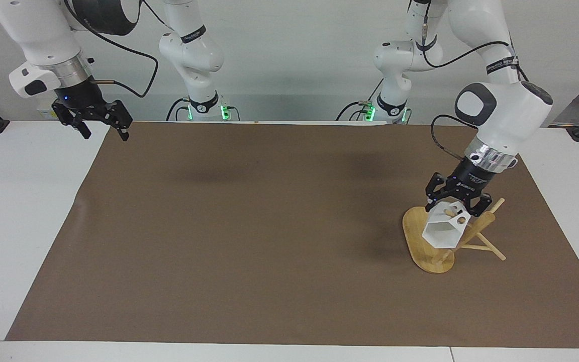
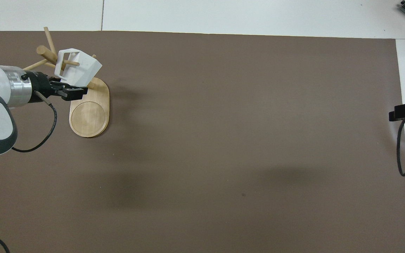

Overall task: Hang cup on rack
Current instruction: 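Lower the cup's handle onto a wooden peg with the left gripper, then open the left gripper and pull it back from the cup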

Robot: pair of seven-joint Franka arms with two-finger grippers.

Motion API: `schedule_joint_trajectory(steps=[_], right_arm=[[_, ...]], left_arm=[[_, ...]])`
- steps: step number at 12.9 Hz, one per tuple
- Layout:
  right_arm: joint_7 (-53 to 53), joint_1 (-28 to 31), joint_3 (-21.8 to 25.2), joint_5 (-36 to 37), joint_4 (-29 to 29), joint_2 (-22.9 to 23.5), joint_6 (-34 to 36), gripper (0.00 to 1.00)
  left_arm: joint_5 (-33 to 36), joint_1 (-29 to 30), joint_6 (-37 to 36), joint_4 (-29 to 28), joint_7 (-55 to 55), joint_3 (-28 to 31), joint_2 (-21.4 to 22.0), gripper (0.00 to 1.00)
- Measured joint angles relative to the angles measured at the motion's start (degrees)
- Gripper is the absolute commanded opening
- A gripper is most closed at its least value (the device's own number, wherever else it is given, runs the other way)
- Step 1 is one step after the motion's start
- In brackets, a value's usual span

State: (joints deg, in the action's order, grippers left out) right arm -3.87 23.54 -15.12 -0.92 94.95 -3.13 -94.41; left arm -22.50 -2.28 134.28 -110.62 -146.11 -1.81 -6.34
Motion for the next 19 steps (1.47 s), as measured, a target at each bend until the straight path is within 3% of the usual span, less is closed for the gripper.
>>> schedule_joint_trajectory(steps=[7,11,19], right_arm=[[0.0,-0.19,-0.06,0.0,0.02,0.0,0.0,1.0],[0.0,-0.72,-0.32,-0.05,0.02,0.0,0.0,1.0],[0.0,-0.72,-0.34,-0.08,0.03,0.0,0.14,1.0]], left_arm=[[2.81,0.23,-2.99,0.26,0.0,-0.69,0.68,0.94],[5.71,0.16,-8.18,0.77,0.53,-1.06,4.49,0.96],[6.08,0.02,-18.58,0.78,18.62,-1.43,10.88,1.0]])
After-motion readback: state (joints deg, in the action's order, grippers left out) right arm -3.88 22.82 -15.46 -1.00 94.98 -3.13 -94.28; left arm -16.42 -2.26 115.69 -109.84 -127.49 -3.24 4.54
